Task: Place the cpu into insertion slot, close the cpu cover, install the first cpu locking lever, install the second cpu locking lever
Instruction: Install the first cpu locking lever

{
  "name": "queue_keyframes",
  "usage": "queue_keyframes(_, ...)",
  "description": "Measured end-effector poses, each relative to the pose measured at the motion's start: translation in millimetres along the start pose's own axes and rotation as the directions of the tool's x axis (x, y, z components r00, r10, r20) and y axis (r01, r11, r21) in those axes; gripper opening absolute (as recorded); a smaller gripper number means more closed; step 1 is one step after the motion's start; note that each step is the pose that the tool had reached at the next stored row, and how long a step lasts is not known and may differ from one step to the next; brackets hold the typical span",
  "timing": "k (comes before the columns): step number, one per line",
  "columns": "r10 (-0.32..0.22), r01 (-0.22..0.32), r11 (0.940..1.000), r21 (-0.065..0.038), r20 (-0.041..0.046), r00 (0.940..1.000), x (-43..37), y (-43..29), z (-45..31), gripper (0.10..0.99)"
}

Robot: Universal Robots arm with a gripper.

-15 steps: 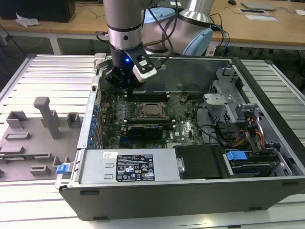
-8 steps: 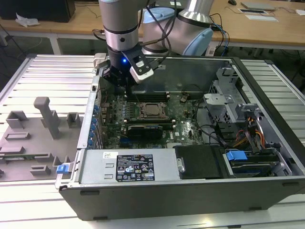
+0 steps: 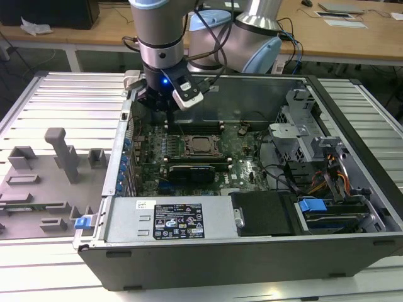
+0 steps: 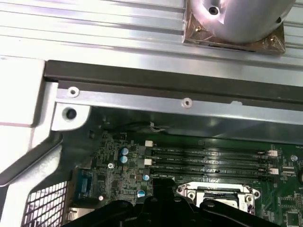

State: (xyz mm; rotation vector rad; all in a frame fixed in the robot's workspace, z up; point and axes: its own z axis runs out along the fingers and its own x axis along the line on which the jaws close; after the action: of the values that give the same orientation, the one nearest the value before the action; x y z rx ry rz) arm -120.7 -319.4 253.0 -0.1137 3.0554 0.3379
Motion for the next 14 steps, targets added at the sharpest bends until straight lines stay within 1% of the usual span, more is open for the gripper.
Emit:
queue_keyframes(6, 0.000, 0.000, 1.0000, 0.000, -0.0001, 1.0000, -20.0, -1.7, 1.3, 0.106)
queue_keyframes(7, 0.000, 0.000, 1.0000, 0.000, -0.0003, 1.0000, -26.4, -2.2, 1.8, 0.106)
queue_keyframes(9, 0.000, 0.000, 1.0000, 0.000, -0.0008, 1.0000, -36.4, -3.1, 2.5, 0.106)
queue_keyframes(11, 0.000, 0.000, 1.0000, 0.000, -0.0016, 1.0000, -50.1, -4.2, 3.3, 0.106)
queue_keyframes(13, 0.000, 0.000, 1.0000, 0.000, -0.0022, 1.0000, -58.7, -4.9, 3.8, 0.106)
queue_keyframes(14, 0.001, -0.001, 1.0000, 0.000, -0.0027, 1.0000, -65.1, -5.4, 4.3, 0.106)
